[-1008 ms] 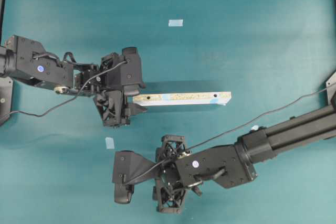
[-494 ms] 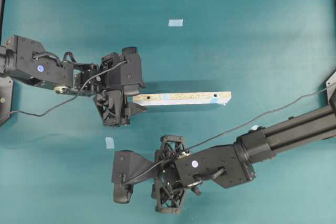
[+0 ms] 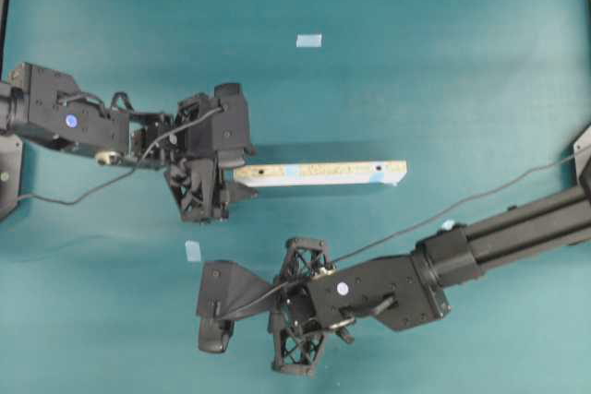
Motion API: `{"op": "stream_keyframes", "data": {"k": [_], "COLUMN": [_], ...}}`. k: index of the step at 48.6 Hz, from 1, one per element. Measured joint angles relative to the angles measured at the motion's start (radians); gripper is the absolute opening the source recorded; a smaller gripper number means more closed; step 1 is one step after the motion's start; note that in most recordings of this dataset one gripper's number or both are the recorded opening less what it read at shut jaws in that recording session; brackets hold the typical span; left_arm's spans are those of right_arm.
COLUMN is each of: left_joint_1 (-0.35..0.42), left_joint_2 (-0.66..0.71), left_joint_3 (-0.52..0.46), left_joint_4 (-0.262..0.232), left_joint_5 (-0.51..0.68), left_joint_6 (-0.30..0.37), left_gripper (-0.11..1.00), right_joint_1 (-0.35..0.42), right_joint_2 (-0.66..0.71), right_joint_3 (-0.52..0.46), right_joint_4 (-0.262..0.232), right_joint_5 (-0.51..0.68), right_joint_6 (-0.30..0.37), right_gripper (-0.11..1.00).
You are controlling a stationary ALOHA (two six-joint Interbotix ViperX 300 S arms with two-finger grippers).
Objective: Move the wooden board into place and insert the rod into its hole.
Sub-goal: 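Lower the right gripper and close on the dowel rod, then lift the rod and carry it with the right gripper to the board's hole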
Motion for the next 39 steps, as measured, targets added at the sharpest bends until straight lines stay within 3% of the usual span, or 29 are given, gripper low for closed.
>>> {"op": "stream_keyframes", "data": {"k": [16,32,39], "left_joint_1": [0.000,-0.002,-0.002], "left_joint_2": [-0.002,-0.002,0.000], "left_joint_3": [0.000,0.000,0.000], "left_joint_4": [0.000,-0.002,-0.002], "left_joint_5": [0.000,0.000,0.000], "left_joint_6": [-0.002,-0.002,-0.002], "left_gripper": [0.74,0.74,0.74], "right_joint_1": [0.000,-0.020,-0.049], "right_joint_2": [-0.005,-0.100,-0.150], "right_joint_3": [0.000,0.002,0.011], "right_joint_4": [-0.008,-0.089,-0.100], "right_joint_5": [0.003,0.020,0.037], "right_joint_6": [0.005,0.006,0.005], "right_gripper": [0.11,0.11,0.11]}}
